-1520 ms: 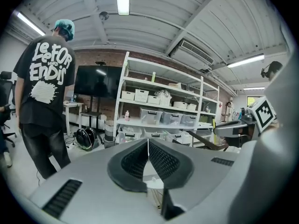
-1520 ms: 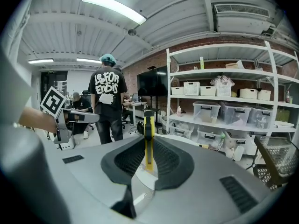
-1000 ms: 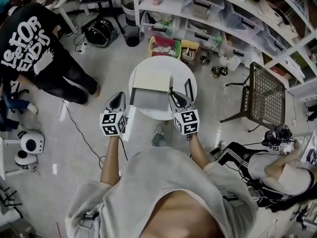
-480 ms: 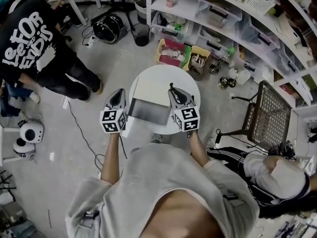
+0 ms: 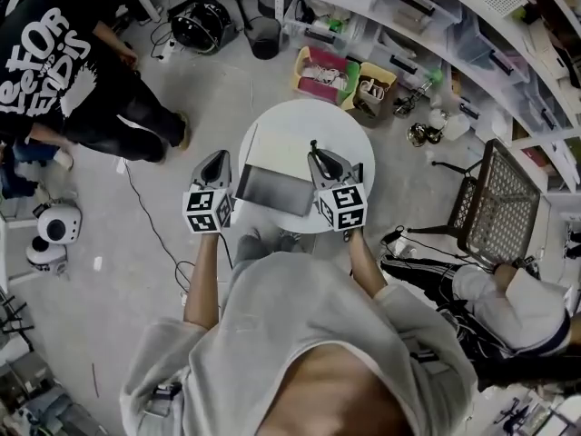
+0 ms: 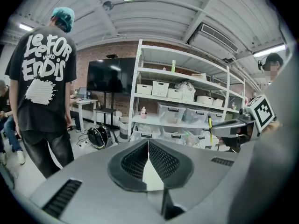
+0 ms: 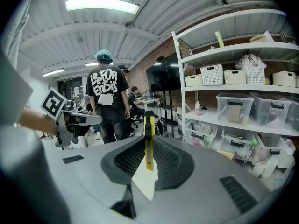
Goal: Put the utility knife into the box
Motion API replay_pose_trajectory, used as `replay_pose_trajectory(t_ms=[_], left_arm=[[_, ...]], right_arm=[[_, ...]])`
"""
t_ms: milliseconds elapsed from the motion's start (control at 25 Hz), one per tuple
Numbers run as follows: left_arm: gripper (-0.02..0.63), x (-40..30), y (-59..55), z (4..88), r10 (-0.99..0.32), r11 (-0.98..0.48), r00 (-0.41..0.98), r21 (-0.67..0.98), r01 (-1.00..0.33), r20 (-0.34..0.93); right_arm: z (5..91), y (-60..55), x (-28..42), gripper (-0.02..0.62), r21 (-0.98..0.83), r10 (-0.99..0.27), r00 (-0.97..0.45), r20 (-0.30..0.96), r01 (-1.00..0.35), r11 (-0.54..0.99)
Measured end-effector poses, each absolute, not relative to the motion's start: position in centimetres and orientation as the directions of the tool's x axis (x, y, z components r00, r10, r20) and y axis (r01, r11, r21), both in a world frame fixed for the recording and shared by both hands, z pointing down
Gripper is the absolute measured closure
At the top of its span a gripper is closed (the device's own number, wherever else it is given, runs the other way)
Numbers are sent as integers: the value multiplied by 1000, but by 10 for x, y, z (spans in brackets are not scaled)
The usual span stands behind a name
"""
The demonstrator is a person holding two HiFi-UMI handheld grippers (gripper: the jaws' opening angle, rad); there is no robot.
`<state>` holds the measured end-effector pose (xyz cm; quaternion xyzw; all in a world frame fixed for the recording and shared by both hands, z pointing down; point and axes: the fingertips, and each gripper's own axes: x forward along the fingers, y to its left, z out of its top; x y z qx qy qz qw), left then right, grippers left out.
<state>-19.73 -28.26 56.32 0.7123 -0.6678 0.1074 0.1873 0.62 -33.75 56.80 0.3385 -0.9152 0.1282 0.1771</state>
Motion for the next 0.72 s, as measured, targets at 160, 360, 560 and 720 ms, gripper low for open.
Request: replay_pose_trajectory(t_ms=[160,360,560,720], left_arm=[[583,-201,-283,570,-900,-61,115,142,-988,420],[583,-207,-280,584,-882,-98,164,167,-981,441],[583,-208,-276,601,-859,-129,211,202,-971,467],[583,-208,-271,613,-842,-141,236,225,-964,485]], right_arm=[[580,-328,-1,523,-124,-567,-693,445,-675,728],[598,-310,-14,523,-141,-557,-670,491,-692,708],[621,-290,-22,523,-153,-531,-641,554,-706,692],[640,-274,-27,523,-148,-500,-624,601,-701,697]])
